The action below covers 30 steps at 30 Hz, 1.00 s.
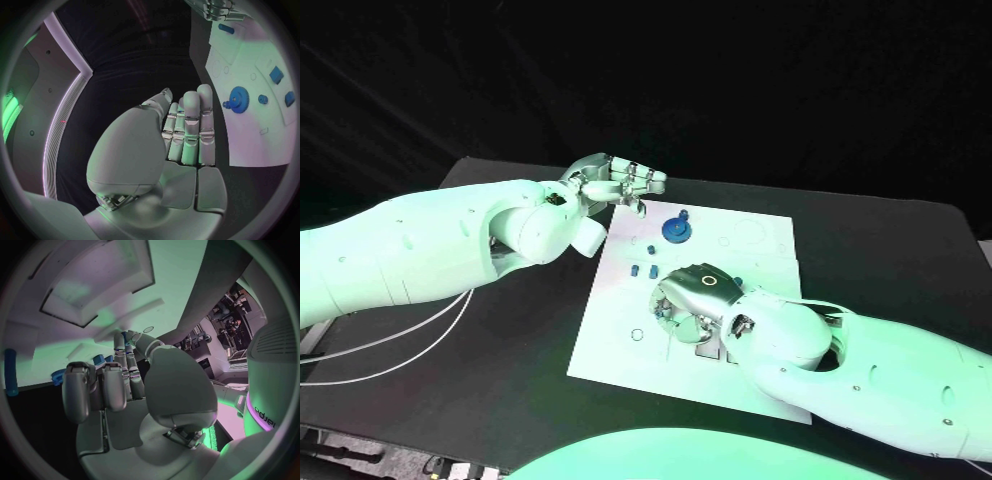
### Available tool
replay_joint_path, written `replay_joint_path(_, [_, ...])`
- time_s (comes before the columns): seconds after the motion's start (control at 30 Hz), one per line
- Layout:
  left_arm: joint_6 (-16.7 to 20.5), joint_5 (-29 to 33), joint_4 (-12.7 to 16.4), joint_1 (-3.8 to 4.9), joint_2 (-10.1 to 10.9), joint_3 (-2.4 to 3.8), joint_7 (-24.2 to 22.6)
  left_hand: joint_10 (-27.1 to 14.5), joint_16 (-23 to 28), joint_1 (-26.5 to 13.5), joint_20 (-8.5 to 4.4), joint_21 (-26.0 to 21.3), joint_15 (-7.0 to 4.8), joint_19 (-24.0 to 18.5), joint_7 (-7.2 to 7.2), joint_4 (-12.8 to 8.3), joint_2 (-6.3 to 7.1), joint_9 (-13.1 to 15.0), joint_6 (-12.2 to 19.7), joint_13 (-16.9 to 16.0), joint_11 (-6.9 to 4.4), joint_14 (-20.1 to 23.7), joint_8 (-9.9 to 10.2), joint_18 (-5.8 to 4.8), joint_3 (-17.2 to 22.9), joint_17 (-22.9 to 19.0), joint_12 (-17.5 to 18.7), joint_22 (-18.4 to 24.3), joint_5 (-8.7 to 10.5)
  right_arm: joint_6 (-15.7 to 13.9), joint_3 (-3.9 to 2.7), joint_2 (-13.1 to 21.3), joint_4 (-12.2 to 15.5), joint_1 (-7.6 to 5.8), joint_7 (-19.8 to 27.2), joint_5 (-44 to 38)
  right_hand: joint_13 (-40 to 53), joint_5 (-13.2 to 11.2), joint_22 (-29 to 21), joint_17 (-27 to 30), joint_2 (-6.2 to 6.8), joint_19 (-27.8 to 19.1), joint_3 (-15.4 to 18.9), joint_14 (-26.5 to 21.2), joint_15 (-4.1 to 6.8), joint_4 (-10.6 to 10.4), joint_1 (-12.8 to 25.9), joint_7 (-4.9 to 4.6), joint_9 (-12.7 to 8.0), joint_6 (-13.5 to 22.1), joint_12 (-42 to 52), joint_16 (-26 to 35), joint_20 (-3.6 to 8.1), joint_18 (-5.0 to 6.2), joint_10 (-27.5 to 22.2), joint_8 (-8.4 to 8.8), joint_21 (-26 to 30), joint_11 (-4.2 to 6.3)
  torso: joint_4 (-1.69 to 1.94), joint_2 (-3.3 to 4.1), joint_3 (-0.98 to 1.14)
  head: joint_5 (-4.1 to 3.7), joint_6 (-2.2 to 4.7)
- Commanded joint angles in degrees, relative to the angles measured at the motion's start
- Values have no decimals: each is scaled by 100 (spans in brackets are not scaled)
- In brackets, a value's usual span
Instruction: Assemble the parts on the task board
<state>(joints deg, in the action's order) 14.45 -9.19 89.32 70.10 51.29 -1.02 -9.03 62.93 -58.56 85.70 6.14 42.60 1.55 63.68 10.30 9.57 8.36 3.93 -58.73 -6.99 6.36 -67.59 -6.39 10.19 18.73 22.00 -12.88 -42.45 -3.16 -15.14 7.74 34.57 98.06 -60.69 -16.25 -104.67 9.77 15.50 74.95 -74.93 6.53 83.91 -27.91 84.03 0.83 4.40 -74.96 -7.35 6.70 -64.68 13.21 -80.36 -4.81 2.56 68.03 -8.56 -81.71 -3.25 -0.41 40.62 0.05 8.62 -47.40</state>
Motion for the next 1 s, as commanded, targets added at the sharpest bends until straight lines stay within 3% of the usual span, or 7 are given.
replay_joint_path(0.03, [-109, 11, 22, 2, -3, 3, 0, -43, 26, -13, 40, -27, 7, 1, 20, -8, -42, -4, 18, -9, -4, 28, -38, 35, 19, -6, -28, 8, 10, 139, 14, -20, -32, 21, 0, -83, -57, -1, 1101, -46, 25, 324, -26, 281, -9, -39, 123, -81, -39, 169, -138, 46, 8, -71, -177, 131, 53, -67, 4, -2, 0, -4, -3])
replay_joint_path(0.13, [-108, 1, 19, 2, 2, 3, 9, -46, 26, -10, 40, -29, 6, 3, 20, -12, -42, -4, 19, -10, -4, 27, -40, 35, 20, -6, -33, 10, 10, 18, 15, -9, -28, 22, 0, -80, -154, -131, 985, 30, 149, 223, -33, 256, -127, -83, 237, -233, -141, 545, -298, 101, -74, -20, -478, 376, 330, -220, -3, -5, 0, 1, -2])
replay_joint_path(0.23, [-109, -2, 14, 2, 5, 3, 15, -52, 26, -8, 40, -32, 6, 5, 20, -17, -38, -4, 22, -11, -4, 27, -41, 36, 18, -7, -38, 13, 11, -141, 16, 35, 15, 22, -19, -81, -202, -212, 899, 111, 227, 144, 7, 218, -178, -100, 282, -276, -181, 665, -342, 161, -122, 21, -647, 460, 536, -280, 0, -5, 1, -7, -3])
replay_joint_path(0.47, [-117, -6, 9, 2, 26, 3, 26, -57, 25, -8, 41, -35, 7, 7, 21, -20, -34, -3, 24, -12, -3, 27, -42, 36, 15, -8, -43, 16, 11, -347, 9, 298, 274, 10, -73, -86, -230, -235, 852, 149, 269, 98, 40, 197, -202, -102, 285, -286, -206, 730, -339, 188, -155, 46, -750, 490, 653, -306, -3, -5, 1, -5, 8])
replay_joint_path(0.67, [-119, -8, -1, 2, 46, 3, 30, -62, 25, -4, 41, -37, 7, 9, 21, -26, -29, -3, 25, -14, -3, 27, -43, 37, 14, -8, -49, 19, 11, -440, -19, 708, 606, -110, -137, -37, -238, -236, 835, 57, 272, 81, 71, 229, -191, -133, 306, -253, -201, 673, -288, 115, -167, 61, -757, 460, 698, -287, -5, -8, -3, -40, 28])
replay_joint_path(0.83, [-115, -8, -13, 2, 56, 3, 30, -62, 25, -4, 41, -37, 7, 9, 21, -26, -29, -3, 25, -14, -3, 27, -43, 37, 14, -8, -49, 19, 11, -425, -51, 1156, 868, -299, -184, 180, -248, -242, 836, 15, 277, 82, 91, 248, -181, -152, 312, -229, -197, 629, -253, 79, -172, 64, -758, 444, 698, -272, -7, -10, -1, -98, 56])
replay_joint_path(1.0, [-112, -8, -25, 2, 62, 2, 41, -63, 25, -4, 41, -39, 7, 10, 21, -27, -28, -3, 26, -15, -3, 27, -44, 37, 13, -9, -52, 20, 11, -187, -72, 1689, 940, -709, -160, 676, -270, -279, 822, 22, 330, 69, 155, 251, -171, -175, 332, -173, -204, 625, -223, 78, -171, 74, -804, 452, 736, -247, -7, -18, -2, -201, 103])
